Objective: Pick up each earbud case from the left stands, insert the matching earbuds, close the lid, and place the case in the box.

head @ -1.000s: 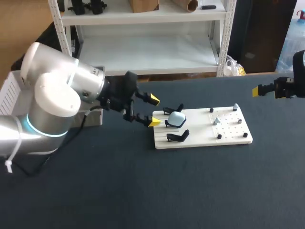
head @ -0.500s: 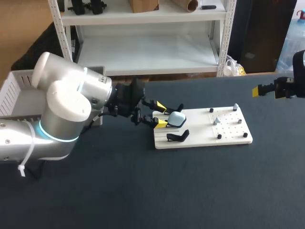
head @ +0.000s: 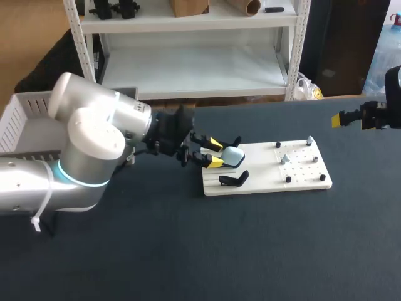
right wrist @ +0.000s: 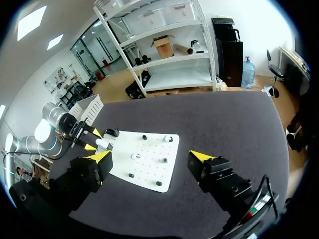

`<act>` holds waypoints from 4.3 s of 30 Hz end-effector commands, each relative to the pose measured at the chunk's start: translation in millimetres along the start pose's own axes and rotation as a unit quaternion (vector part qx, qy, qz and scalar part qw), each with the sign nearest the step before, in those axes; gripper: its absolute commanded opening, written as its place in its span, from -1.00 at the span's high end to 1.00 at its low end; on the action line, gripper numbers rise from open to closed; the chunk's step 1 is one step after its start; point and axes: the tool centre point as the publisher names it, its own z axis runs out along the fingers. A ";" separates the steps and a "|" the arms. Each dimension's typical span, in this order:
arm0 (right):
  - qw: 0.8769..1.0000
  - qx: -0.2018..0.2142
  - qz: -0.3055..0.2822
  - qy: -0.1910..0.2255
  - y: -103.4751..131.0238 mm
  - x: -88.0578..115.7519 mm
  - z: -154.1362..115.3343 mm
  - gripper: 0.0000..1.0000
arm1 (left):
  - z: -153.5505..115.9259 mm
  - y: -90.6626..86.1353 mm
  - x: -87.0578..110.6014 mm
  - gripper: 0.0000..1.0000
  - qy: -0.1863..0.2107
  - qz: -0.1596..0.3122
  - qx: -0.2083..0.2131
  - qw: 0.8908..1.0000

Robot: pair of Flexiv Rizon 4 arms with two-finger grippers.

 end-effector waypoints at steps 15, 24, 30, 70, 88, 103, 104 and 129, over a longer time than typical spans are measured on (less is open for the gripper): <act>1.000 -0.002 0.000 0.000 -0.7 -0.2 0.6 -1.00 | 18.1 8.1 -1.3 0.07 0.002 0.009 0.009 1.000; 1.000 -0.002 0.000 0.000 -0.7 -0.2 0.6 -1.00 | 25.0 11.0 -2.0 0.15 0.004 0.008 0.009 1.000; 1.000 -0.002 0.000 0.000 -0.7 -0.2 0.6 -1.00 | 25.6 12.4 -2.4 0.27 0.003 0.005 0.006 1.000; 1.000 -0.002 0.000 0.000 -0.7 -0.2 0.6 -1.00 | -23.1 -37.0 -90.3 1.00 -0.126 0.013 -0.017 0.992; 1.000 -0.002 0.000 0.000 -0.7 -0.2 0.6 -1.00 | -23.1 -37.0 -90.3 1.00 -0.126 0.013 -0.017 0.992; 1.000 -0.002 0.000 0.000 -0.7 -0.2 0.6 -1.00 | -2.6 -54.3 -113.9 1.00 -0.178 0.039 -0.016 0.983; 1.000 -0.004 -0.002 0.004 -0.6 2.2 -1.3 -1.00 | -1.5 -55.0 -114.0 1.00 -0.181 0.039 -0.018 0.983; 0.990 -0.071 -0.114 0.050 112.8 51.3 -19.0 -1.00 | -1.9 -66.5 -104.5 1.00 -0.220 0.041 -0.015 0.974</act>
